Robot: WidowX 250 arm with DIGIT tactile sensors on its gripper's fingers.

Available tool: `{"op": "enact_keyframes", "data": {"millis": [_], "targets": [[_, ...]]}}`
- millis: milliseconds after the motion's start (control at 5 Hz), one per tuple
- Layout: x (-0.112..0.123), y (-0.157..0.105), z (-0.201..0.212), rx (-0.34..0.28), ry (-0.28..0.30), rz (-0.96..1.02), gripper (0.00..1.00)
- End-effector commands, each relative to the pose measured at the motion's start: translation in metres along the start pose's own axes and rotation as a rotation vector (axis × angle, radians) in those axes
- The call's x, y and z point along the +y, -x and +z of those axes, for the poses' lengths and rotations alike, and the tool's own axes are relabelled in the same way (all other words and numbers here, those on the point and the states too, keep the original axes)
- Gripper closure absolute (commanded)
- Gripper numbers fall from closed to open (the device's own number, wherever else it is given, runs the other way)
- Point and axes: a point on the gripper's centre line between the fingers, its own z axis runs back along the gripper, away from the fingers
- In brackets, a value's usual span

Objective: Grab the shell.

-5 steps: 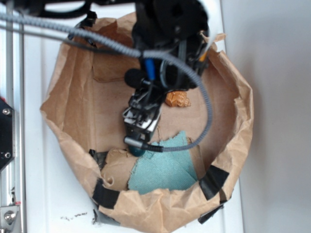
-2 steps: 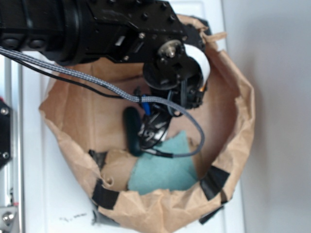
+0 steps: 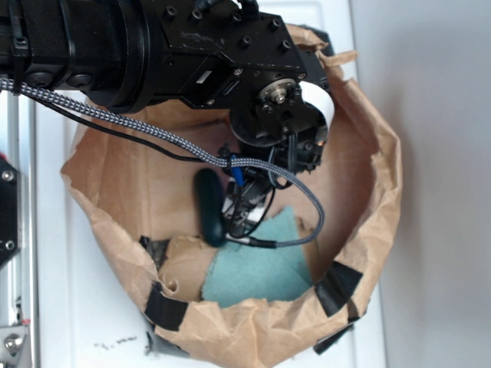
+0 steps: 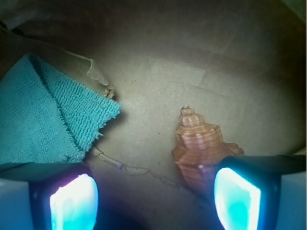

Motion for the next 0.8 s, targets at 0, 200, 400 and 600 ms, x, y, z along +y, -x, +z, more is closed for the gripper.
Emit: {"op": "enact_keyframes", "data": {"millis": [0, 200, 400, 600], "targets": [[-0.004, -0.015, 0.013, -0.046, -0.023, -0.033, 0.00], [0.004, -0.014, 0.016, -0.061, 0.024, -0.027, 0.00], [0.017, -0.017, 0.012, -0.069, 0.036, -0.021, 0.00], [0.024, -0.018, 0.002, -0.086, 0.010, -0.017, 0.00]]}}
